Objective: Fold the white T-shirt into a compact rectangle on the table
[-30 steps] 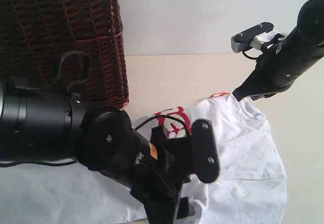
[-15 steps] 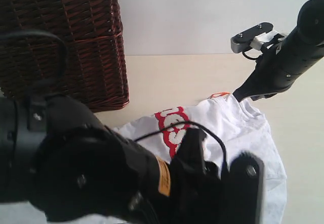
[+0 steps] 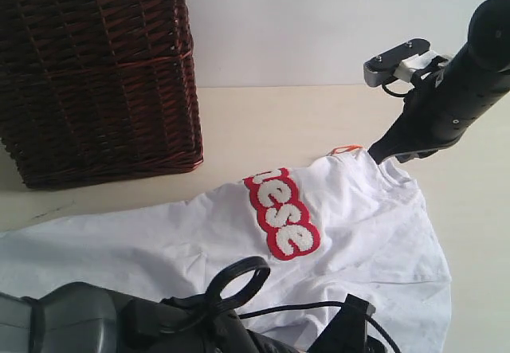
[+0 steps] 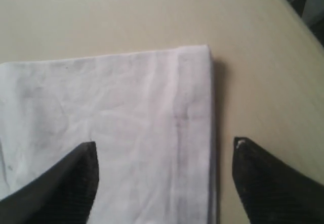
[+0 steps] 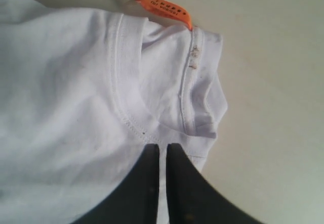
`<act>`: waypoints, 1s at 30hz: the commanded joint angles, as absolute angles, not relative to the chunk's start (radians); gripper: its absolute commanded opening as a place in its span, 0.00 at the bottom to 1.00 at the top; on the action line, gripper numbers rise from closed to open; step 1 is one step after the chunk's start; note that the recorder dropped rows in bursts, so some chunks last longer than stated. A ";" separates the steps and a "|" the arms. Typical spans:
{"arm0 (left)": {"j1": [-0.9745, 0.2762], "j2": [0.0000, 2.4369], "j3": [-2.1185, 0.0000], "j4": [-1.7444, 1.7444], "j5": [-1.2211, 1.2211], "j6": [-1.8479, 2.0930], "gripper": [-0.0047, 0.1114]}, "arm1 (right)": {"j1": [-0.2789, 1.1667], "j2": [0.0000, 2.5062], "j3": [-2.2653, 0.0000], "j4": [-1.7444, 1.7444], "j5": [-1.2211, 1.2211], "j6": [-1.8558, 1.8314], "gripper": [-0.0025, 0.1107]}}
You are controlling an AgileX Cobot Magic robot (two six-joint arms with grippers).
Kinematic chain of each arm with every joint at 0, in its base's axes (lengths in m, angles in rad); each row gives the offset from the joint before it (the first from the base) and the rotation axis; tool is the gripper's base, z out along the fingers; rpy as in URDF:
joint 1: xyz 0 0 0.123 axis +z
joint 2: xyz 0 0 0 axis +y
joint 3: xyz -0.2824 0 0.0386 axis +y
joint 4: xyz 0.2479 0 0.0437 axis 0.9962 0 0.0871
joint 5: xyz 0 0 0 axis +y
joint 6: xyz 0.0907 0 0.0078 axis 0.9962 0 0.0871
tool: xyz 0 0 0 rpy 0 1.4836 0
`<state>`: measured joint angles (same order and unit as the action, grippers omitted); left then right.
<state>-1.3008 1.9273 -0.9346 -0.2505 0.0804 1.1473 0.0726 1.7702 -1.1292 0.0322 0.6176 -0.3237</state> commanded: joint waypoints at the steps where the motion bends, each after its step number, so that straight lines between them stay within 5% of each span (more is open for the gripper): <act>1: -1.290 1.951 -0.930 -0.241 0.058 1.149 0.40 | 0.070 1.768 -1.126 0.042 0.607 -0.338 0.09; 4: -1.288 1.919 -0.934 -0.236 0.054 1.155 0.05 | 0.070 1.768 -1.126 0.042 0.607 -0.338 0.09; 12: -1.138 1.691 -0.934 -0.293 0.053 1.159 0.04 | 0.070 1.729 -1.126 0.042 0.633 -0.365 0.10; 15: -1.050 1.535 -0.934 -0.331 0.131 0.965 0.04 | 0.070 1.625 -1.126 0.057 0.657 -0.412 0.19; 18: -0.880 1.292 -0.934 -0.332 0.168 0.656 0.04 | 0.070 1.510 -1.124 0.328 0.737 -0.649 0.34; 23: -0.622 0.831 -0.858 -0.326 0.262 0.445 0.04 | 0.125 1.438 -1.084 0.359 0.832 -0.765 0.33; 30: -0.517 0.180 -0.630 -0.329 0.255 0.405 0.04 | 0.186 1.431 -1.040 0.340 0.740 -0.780 0.33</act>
<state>-0.5207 0.2905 -0.6673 -0.3180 0.2457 0.4297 0.1832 1.4426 -1.0440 0.3446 0.7661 -0.7758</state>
